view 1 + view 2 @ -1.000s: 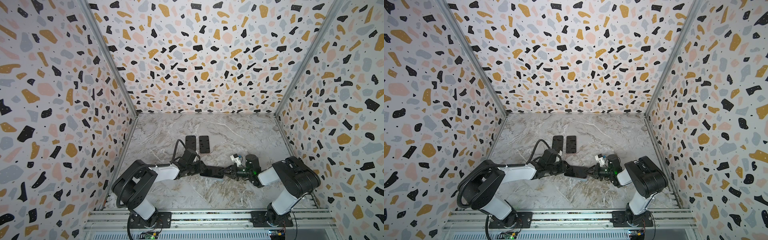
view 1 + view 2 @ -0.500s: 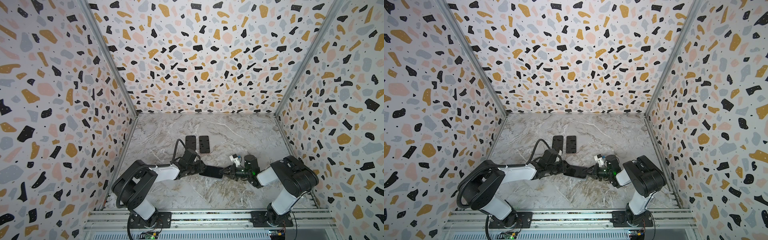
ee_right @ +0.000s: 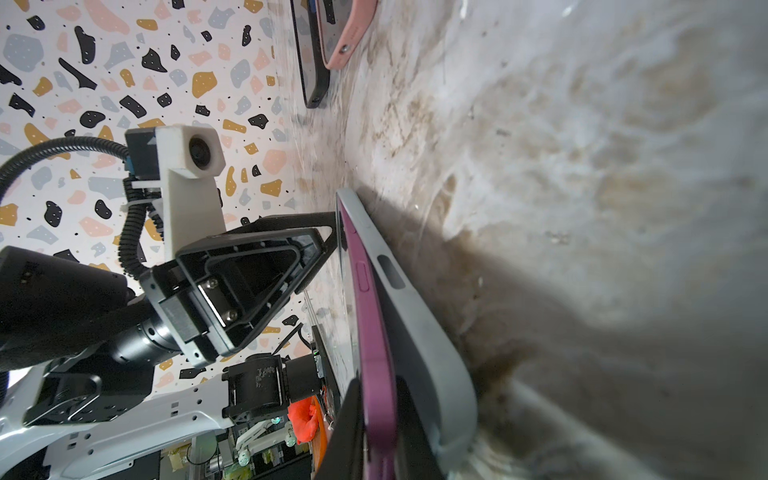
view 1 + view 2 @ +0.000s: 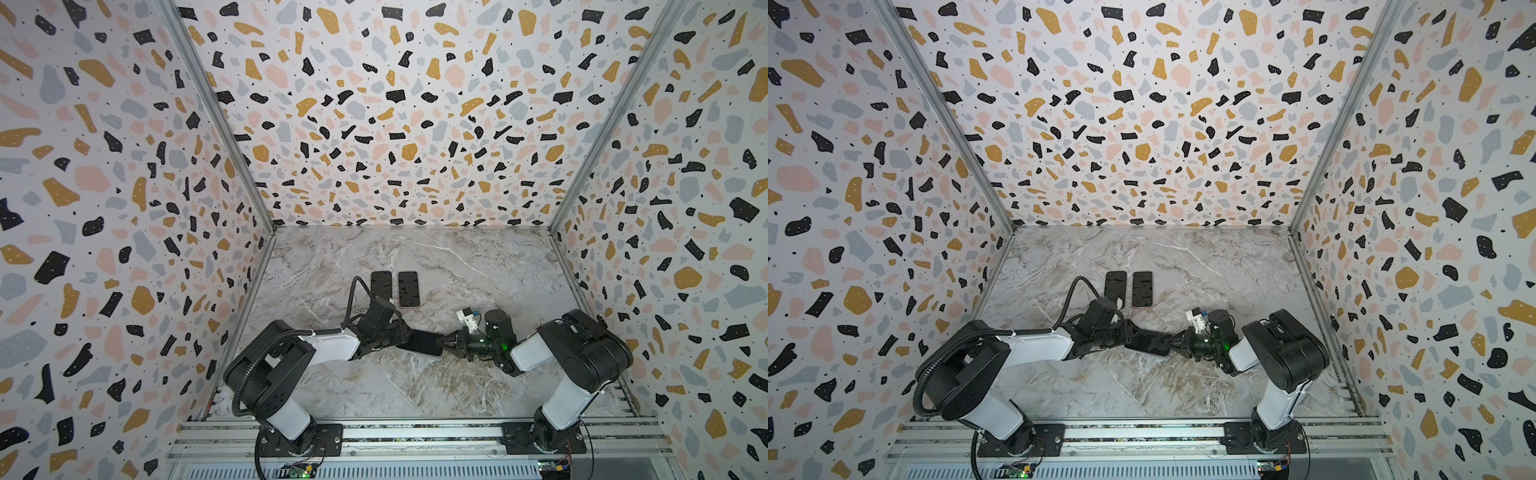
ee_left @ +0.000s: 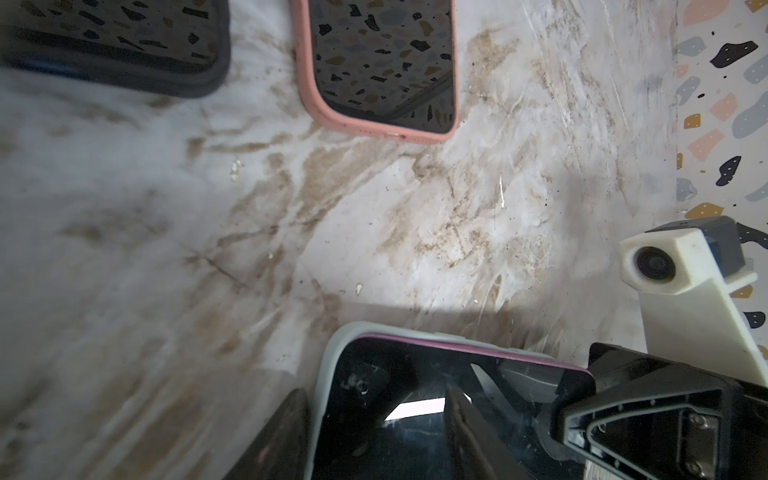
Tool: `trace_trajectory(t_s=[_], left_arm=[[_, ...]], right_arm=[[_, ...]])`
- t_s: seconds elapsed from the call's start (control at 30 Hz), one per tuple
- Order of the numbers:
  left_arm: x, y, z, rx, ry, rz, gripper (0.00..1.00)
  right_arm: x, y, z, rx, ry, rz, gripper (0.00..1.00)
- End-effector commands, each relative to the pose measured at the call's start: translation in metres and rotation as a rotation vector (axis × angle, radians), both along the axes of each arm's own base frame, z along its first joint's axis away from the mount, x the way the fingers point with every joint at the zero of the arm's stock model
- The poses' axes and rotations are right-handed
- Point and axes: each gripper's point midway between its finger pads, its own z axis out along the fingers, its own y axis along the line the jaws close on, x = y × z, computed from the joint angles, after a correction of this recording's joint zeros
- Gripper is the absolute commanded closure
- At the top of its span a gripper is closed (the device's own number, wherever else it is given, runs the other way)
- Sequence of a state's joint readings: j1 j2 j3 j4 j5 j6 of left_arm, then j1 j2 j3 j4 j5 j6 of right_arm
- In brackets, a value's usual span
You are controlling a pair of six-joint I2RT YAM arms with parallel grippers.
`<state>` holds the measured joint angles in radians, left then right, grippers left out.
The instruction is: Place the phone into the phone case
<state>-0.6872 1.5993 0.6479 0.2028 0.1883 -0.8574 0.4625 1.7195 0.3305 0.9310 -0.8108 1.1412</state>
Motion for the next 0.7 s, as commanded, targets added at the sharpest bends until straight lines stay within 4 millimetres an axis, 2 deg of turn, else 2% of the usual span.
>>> trace_trajectory(t_s=[0.0, 0.2, 0.37, 0.67], left_arm=[[-0.031, -0.034, 0.005, -0.109, 0.05, -0.14, 0.48], [-0.031, -0.032, 0.005, -0.105, 0.045, -0.134, 0.48], [-0.031, -0.031, 0.005, -0.104, 0.045, -0.133, 0.48], [-0.032, -0.026, 0.004, -0.068, 0.048, -0.133, 0.48]], right_arm=[[-0.018, -0.001, -0.028, -0.12, 0.117, 0.0, 0.99], [-0.01, -0.006, -0.014, -0.155, 0.064, -0.017, 0.88], [-0.01, -0.007, -0.014, -0.163, 0.058, -0.012, 0.78], [-0.009, -0.009, -0.004, -0.197, 0.036, -0.001, 0.68]])
